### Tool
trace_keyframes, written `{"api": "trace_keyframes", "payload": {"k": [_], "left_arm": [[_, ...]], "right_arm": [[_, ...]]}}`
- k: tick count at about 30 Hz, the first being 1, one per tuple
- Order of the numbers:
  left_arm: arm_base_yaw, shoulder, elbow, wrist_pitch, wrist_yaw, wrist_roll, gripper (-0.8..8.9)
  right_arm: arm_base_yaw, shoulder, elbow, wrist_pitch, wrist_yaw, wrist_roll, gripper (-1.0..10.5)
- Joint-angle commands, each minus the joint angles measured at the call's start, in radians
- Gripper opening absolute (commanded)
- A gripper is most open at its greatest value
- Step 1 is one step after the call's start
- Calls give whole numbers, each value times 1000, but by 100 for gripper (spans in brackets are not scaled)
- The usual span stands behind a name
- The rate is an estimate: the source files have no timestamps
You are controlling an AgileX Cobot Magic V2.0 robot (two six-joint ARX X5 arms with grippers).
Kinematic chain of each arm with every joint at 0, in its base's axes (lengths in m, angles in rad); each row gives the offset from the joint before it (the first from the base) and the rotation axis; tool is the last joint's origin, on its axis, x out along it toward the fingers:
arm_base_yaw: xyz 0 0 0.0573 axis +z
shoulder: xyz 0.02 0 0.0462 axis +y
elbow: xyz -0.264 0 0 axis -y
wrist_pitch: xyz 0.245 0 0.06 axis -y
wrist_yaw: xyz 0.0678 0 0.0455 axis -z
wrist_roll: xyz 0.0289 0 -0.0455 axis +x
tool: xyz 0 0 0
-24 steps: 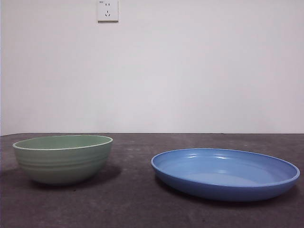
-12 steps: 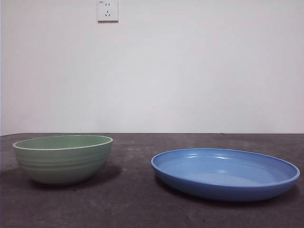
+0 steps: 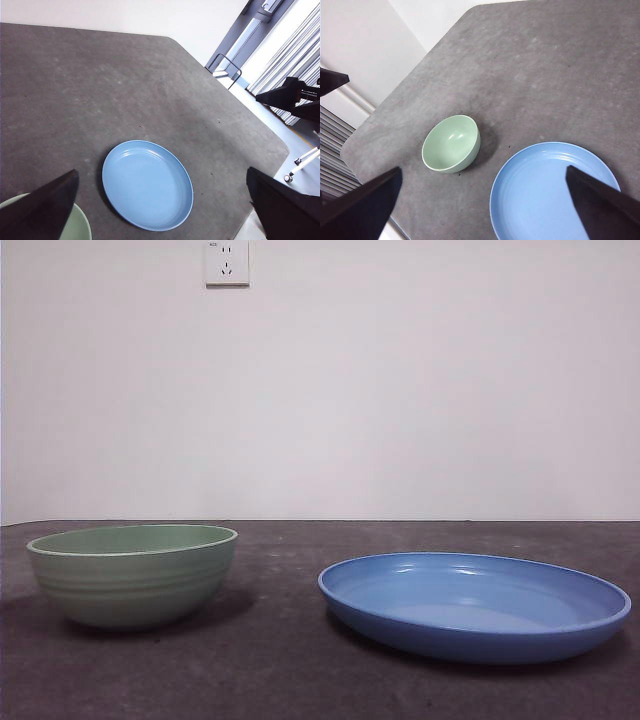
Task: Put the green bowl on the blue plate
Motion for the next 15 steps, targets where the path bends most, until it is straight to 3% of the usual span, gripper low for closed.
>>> {"api": "trace_keyframes", "payload": {"k": [1, 7, 15], "left_arm": [[-3, 5, 23, 9, 5, 9, 631], [1, 12, 23, -10, 1, -15, 625], [38, 106, 23, -121, -112, -21, 625]], "right_arm": [[4, 6, 16, 9, 4, -11, 557], [4, 6, 16, 13, 6, -13, 557], [4, 6, 16, 11, -1, -13, 557]]}}
